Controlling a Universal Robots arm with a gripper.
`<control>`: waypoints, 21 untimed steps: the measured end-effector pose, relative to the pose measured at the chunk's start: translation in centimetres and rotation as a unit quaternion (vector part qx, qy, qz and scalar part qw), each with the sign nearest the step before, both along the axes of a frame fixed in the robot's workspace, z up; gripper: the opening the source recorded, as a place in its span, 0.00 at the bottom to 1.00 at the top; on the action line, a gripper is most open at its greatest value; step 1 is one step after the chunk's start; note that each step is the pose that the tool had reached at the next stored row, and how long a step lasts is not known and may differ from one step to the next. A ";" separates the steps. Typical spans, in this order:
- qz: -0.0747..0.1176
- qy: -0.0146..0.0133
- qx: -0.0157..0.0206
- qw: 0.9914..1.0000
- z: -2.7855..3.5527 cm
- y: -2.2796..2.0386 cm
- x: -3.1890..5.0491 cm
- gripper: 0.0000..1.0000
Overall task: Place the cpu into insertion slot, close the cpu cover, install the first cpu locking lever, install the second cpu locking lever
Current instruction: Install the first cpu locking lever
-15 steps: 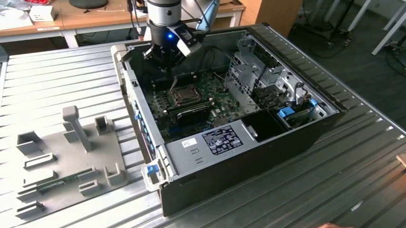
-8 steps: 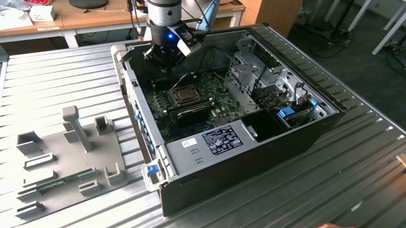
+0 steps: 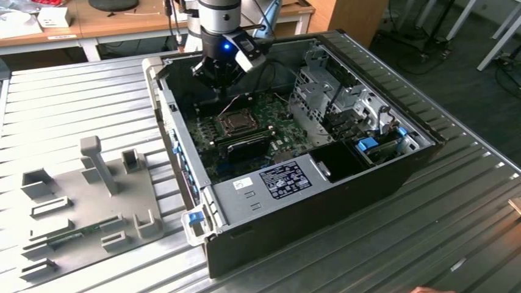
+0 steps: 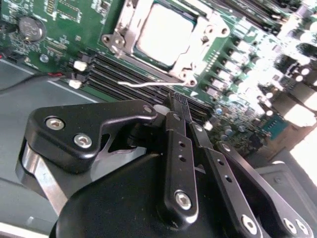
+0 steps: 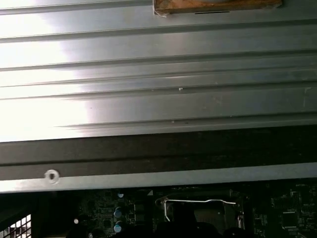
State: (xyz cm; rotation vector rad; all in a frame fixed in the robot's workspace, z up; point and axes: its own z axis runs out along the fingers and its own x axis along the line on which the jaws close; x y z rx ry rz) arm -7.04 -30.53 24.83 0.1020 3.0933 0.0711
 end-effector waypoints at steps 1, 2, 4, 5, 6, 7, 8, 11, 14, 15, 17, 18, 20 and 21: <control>0.000 0.000 0.000 1.000 -0.05 0.02 0.17 0.11; 0.000 0.000 0.000 1.000 -0.14 0.07 0.27 0.11; 0.000 0.000 0.001 1.000 -0.34 0.19 0.36 0.11; 0.000 0.000 0.003 1.000 -0.43 0.21 0.39 0.11; 0.000 0.000 0.004 1.000 -0.47 0.22 0.41 0.11; 0.000 0.000 0.004 1.000 -0.49 0.23 0.41 0.11; 0.000 0.000 0.004 1.000 -0.52 0.24 0.41 0.11; 0.000 0.000 0.013 1.000 -0.67 0.27 0.42 0.11; 0.000 0.000 0.015 1.000 -0.73 0.27 0.42 0.11; 0.000 0.000 0.015 1.000 -0.78 0.27 0.45 0.11; 0.000 0.000 0.015 1.000 -0.91 0.27 0.77 0.11; 0.000 0.000 0.015 1.000 -0.97 0.27 0.84 0.11; 0.000 0.000 0.015 1.000 -1.21 0.27 0.97 0.11; 0.000 0.000 0.015 1.000 -1.30 0.27 1.02 0.11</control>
